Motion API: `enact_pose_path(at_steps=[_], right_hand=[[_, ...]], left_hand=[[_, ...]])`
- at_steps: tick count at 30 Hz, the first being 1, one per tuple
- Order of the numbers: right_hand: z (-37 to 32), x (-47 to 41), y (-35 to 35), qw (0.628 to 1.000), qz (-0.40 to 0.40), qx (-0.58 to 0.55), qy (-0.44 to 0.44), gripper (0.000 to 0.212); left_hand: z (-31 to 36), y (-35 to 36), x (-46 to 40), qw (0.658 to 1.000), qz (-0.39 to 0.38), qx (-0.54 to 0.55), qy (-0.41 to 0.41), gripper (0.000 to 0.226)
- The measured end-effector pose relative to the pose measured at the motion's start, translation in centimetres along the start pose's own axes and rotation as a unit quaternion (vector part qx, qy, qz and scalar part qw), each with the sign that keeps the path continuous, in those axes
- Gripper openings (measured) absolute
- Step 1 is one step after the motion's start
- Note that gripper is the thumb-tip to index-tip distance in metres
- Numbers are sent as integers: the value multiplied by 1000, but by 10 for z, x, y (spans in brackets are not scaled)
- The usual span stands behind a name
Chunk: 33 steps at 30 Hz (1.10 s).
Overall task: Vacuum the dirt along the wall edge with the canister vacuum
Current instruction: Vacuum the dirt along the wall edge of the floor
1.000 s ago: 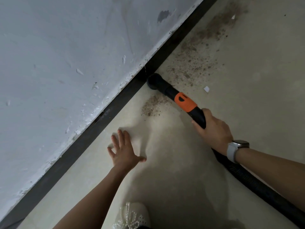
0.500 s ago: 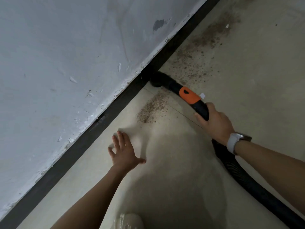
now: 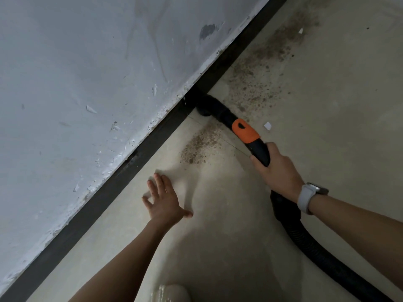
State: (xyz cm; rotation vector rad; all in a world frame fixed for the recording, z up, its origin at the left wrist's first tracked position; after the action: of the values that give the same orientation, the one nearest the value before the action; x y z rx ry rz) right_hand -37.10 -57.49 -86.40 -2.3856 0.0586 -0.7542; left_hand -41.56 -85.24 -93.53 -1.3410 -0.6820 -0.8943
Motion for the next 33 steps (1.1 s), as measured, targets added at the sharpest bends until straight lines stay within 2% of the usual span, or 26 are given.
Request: enact_pose_path(at_steps=[3,7,12,16,19,26,30,33], right_hand=[[-4,12,12,998,-38,44,0,31],[-15,4,1,997,-36,65,-12,38],[-47,-34,1,998,-26,57,-23,72],[-53,-45,7,992,-20,127,17,45],[-58,-28,12,987,-16,155,-23,37],[-48,38,41,951,-66,277,-122,49],[-37,38,47,937,-82,320,-114,51],[-26,22,18,951,-31,298,-77,50]], left_hand=[[-1,0,0,1000,8,-6,1,133],[-2,0,0,1000,10,-6,4,133],[-1,-2,1,1000,7,-1,8,133],[-4,0,2,1000,8,-4,14,134],[-6,1,1,1000,12,0,20,133],[-7,2,0,999,28,2,17,132],[-8,1,1,999,29,0,15,132],[-7,1,1,1000,25,1,16,134]])
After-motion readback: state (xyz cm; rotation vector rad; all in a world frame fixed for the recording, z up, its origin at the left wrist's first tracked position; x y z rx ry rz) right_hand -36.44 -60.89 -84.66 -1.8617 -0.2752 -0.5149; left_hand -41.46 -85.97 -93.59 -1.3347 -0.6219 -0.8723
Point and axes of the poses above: each hand's wrist, its own x-axis away from the middle knuckle, its own y-axis out of the palm, z = x × y, the point moved 7 cm from there along -x, towards the middle knuckle, and after that the axes turned 14 degrees about -z, right-handed, at the moved point
